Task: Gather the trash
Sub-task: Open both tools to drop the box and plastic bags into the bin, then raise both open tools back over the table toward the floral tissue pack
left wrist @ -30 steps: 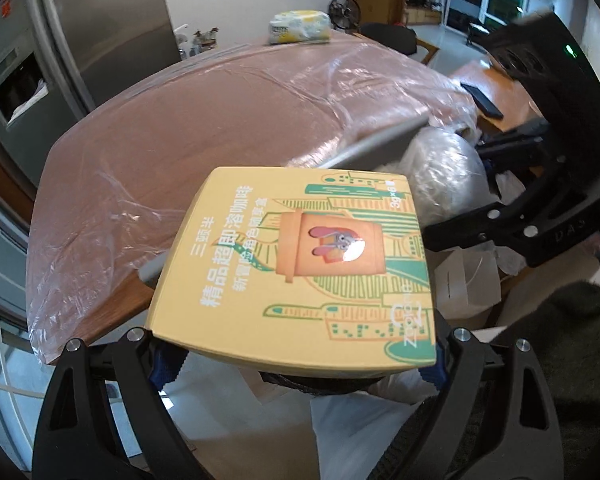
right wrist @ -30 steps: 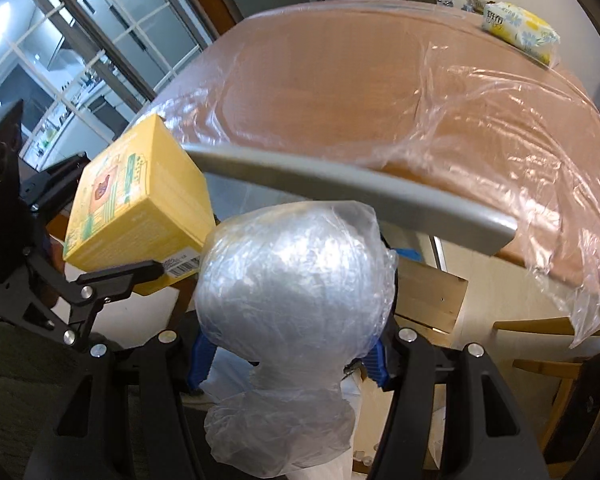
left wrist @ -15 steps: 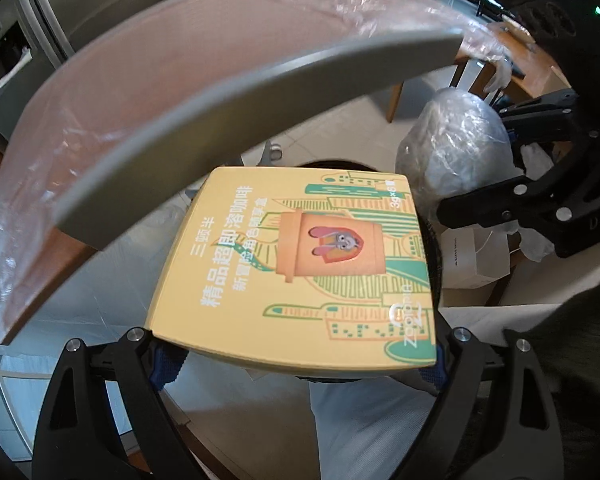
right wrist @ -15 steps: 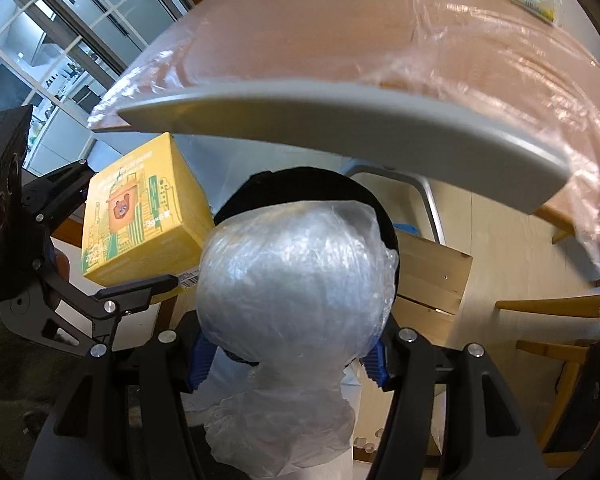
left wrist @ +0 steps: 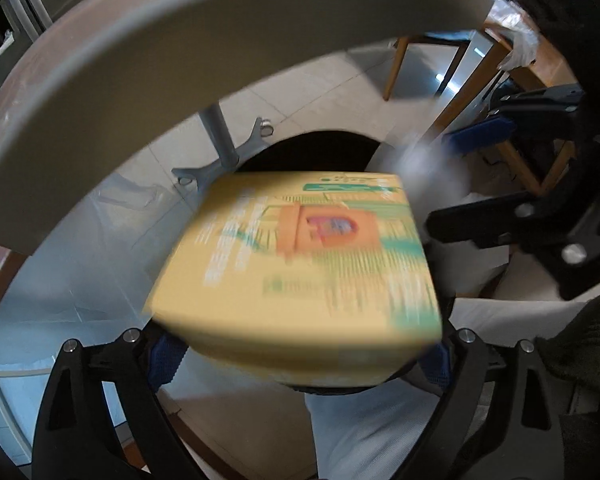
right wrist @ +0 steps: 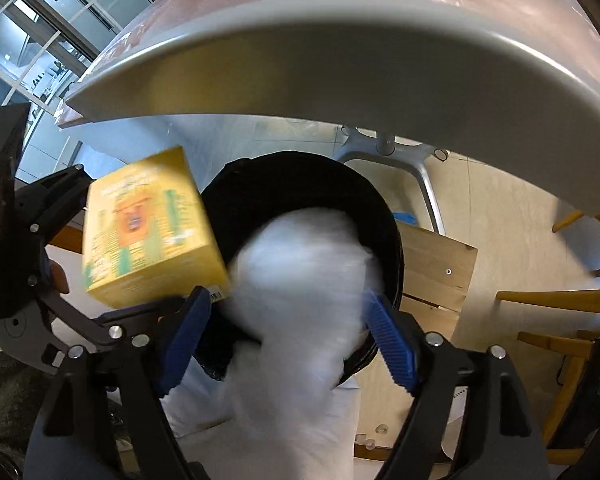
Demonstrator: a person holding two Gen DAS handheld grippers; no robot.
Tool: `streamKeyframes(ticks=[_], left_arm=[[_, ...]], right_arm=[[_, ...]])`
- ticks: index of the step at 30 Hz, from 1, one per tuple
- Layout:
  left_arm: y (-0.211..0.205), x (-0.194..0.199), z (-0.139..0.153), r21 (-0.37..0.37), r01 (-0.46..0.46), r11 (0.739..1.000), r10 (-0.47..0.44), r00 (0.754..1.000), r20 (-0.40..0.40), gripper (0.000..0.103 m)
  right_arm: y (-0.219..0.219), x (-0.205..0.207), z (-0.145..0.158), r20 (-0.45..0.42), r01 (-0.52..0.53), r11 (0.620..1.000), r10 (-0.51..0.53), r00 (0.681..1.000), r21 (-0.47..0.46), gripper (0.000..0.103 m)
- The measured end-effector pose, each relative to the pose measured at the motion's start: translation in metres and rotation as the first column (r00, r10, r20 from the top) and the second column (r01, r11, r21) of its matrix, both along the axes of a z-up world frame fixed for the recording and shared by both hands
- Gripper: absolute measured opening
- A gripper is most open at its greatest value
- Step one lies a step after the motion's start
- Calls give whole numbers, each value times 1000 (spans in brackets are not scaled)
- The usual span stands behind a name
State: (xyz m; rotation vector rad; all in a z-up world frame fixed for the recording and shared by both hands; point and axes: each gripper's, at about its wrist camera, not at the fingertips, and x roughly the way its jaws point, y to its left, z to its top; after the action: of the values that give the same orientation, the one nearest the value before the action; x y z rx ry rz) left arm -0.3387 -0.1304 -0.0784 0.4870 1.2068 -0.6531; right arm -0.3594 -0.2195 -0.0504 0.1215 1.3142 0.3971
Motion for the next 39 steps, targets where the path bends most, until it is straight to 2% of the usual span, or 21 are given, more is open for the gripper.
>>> streamKeyframes(ticks=[5,9,11,13,15,16,17,18,20,21,22,26,28,30,32,34,39], left_arm=[[2,4,0,1,-17,1000,17,1000,-6,94],[13,3,14,-28,-37,999,37,999,-18,94],[18,-2,39,-69,-25,997,25,1000,2,94],[23,-8,69,-118,1,993,3,999,36,94],[33,-4,109,-189,12,982,6,995,98,94],[40,6,130,-218,-6,976,41,987,158,94],[43,15,140,-227,-32,973,79,977,200,95],[49,33,152,-237,-85,968,148,953,263,96],[62,69,163,-266,-193,944,284,887,363,100],[69,96,162,-264,-277,924,365,844,393,100],[77,123,158,-268,-340,901,425,815,394,100],[100,207,137,-283,-504,816,577,743,339,100],[106,239,128,-273,-542,795,606,721,336,100],[111,263,122,-262,-568,780,626,710,323,100],[116,284,116,-241,-590,770,637,702,318,100],[120,301,110,-233,-607,760,649,695,309,100],[132,325,96,-242,-654,717,697,666,265,100]], right_arm=[[0,0,3,-3,-7,1000,7,1000,2,78],[-2,-7,18,6,-22,1000,22,1000,12,78],[-7,-15,43,26,-37,999,35,999,40,78],[-14,-20,75,91,-57,995,49,995,78,78],[-28,-16,107,182,-39,997,27,983,65,83],[-39,-8,122,240,5,999,-15,971,41,90],[-49,-1,131,280,49,998,-54,958,25,96],[-65,14,141,339,135,991,-128,932,4,99],[-103,52,144,407,332,943,-293,865,-26,99],[-115,68,141,411,381,924,-338,847,-25,99],[-130,86,137,408,431,902,-388,826,-15,99],[-175,144,109,371,601,799,-552,747,-20,99],[-194,166,91,315,664,748,-632,708,7,99],[-204,182,79,289,692,722,-663,690,3,99],[-203,191,77,323,694,719,-647,690,-41,99],[-207,204,75,330,685,724,-630,703,-80,99],[-218,217,73,368,706,694,-626,688,-140,99]])
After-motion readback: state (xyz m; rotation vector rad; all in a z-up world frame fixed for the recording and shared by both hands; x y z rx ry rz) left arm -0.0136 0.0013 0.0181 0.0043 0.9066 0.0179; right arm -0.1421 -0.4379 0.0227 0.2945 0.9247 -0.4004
